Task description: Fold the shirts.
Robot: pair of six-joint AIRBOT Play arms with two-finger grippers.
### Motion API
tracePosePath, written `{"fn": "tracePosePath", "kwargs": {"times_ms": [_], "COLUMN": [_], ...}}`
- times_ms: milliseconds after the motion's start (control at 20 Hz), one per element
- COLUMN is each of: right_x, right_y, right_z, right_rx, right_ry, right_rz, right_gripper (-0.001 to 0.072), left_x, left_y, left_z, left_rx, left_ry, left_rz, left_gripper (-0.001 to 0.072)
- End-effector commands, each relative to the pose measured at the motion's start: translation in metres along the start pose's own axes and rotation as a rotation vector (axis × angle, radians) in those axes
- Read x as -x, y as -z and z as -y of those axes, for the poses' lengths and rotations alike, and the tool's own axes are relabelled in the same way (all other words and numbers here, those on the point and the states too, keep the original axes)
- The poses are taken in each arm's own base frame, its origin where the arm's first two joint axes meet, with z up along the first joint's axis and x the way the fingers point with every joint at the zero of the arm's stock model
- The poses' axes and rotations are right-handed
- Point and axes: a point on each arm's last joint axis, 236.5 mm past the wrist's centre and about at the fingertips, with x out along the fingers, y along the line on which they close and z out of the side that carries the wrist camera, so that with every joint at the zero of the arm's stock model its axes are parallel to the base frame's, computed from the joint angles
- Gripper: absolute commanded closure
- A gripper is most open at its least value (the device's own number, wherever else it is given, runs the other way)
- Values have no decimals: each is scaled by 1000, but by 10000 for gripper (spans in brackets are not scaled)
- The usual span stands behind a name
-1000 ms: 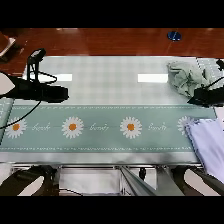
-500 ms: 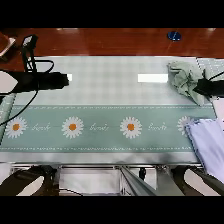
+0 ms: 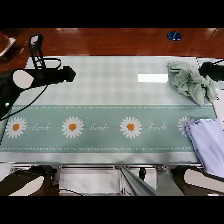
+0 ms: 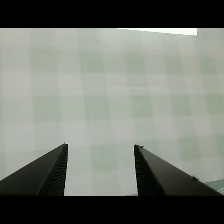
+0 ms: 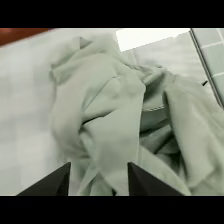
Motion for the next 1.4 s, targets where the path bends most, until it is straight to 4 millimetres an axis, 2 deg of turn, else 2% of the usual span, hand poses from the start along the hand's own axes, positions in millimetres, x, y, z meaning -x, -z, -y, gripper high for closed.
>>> {"fn": "tracePosePath", "kwargs": {"times_ms": [0, 150, 250, 400, 450, 500, 600, 700, 750, 800, 900, 950, 1050, 1150, 1250, 1350], "right_x": [-66, -97, -104, -104, -103, -100, -91, -76, -64, -50, -8, 21, 90, 164, 229, 287], "right_y": [29, 68, 94, 121, 125, 130, 143, 139, 123, 98, 31, -4, -63, -106, -129, -142], "right_z": [15, 23, 34, 34, 33, 32, 25, 7, -2, -9, -30, -47, -87, -120, -144, -166], "right_rx": [-81, -115, -116, -129, -130, -131, -112, -84, -62, -42, 6, 26, 58, 108, 155, 186], "right_ry": [8, 12, 49, 49, 46, 43, 10, -62, -93, -104, -137, -173, -272, -342, -386, -439], "right_rz": [-151, -284, -366, -468, -487, -510, -582, -621, -592, -529, -343, -236, -31, 147, 276, 387], "right_gripper": [298, 298, 309, 312, 351, 430, 689, 689, 689, 689, 690, 690, 690, 690, 690, 690], "left_x": [-19, -23, -24, -23, -22, -20, -16, -3, 10, 25, 63, 81, 112, 134, 144, 146], "left_y": [11, 14, 17, 31, 39, 47, 64, 73, 72, 69, 56, 51, 49, 63, 87, 112], "left_z": [-9, -11, -11, -11, -11, -11, -12, -27, -40, -52, -72, -71, -46, -18, -2, 6], "left_rx": [8, 10, 11, 15, 16, 16, 15, 23, 33, 53, 109, 129, 134, 104, 110, 97], "left_ry": [-19, -22, -22, -20, -21, -21, -25, -55, -83, -105, -138, -134, -72, -5, 33, 64], "left_rz": [-36, -49, -57, -119, -154, -188, -262, -322, -342, -348, -305, -271, -176, -99, -59, -59], "left_gripper": [200, 199, 199, 200, 200, 200, 200, 200, 200, 200, 200, 200, 200, 200, 200, 200]}}
